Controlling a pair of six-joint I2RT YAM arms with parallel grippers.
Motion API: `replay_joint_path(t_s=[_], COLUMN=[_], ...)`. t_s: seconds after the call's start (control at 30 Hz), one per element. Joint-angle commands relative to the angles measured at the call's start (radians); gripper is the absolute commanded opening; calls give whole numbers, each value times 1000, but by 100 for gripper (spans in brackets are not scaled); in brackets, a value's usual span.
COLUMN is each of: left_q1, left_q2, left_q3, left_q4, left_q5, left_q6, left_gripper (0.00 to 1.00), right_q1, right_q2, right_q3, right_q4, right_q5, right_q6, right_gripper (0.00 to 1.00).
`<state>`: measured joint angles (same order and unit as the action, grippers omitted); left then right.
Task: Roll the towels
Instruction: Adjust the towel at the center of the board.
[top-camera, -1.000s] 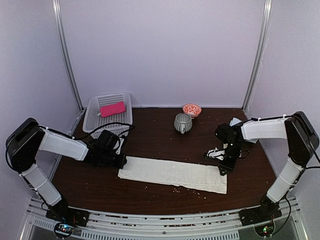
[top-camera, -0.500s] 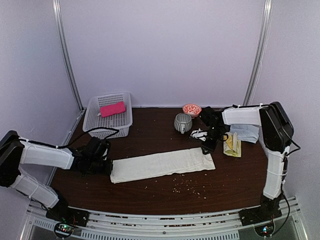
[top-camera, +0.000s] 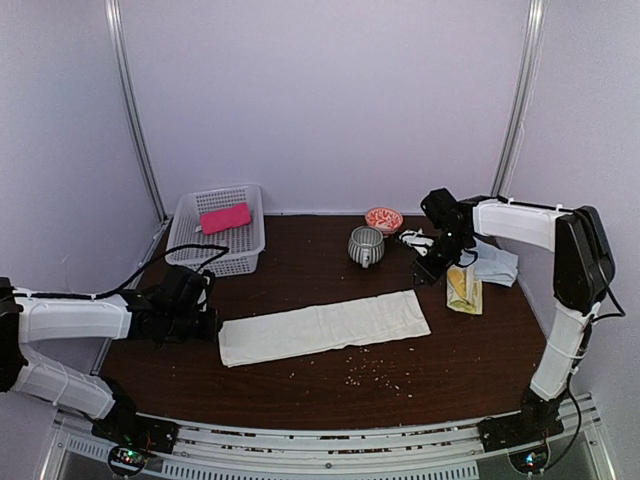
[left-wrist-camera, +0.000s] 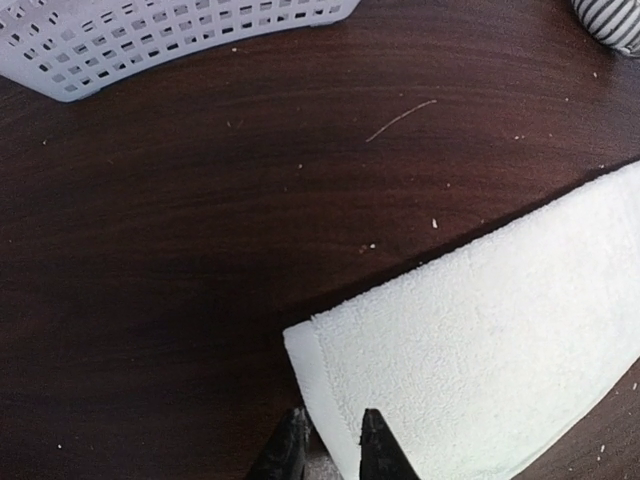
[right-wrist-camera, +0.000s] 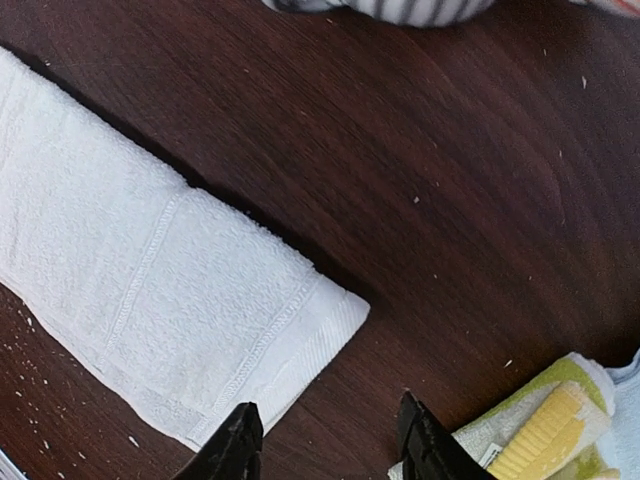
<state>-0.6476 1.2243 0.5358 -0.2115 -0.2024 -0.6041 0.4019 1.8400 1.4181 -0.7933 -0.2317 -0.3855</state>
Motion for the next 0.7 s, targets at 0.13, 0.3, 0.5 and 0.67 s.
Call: replay_joint_path(t_s=[0.13,0.3,0.5,0.67], left_q1=[5,5,5,5], left_q2=[33,41,42,55], left_q3=[-6,-20,-36,-38], left_q4=[35,48,53,65], left_q5=[16,21,20,15], left_q6=[-10,-12,-11,-8], left_gripper=[20,20,21,21], right_q1=[-94,-95,-92,-64], right_q2=[54,95,137,167], right_q3=[-55,-68,-79,-77], right_q4=[-80,-76,-45,-37], right_q5=[-189,-223,-210,-209], right_q6=[59,57,71,63], right_gripper=[45,41,38,35])
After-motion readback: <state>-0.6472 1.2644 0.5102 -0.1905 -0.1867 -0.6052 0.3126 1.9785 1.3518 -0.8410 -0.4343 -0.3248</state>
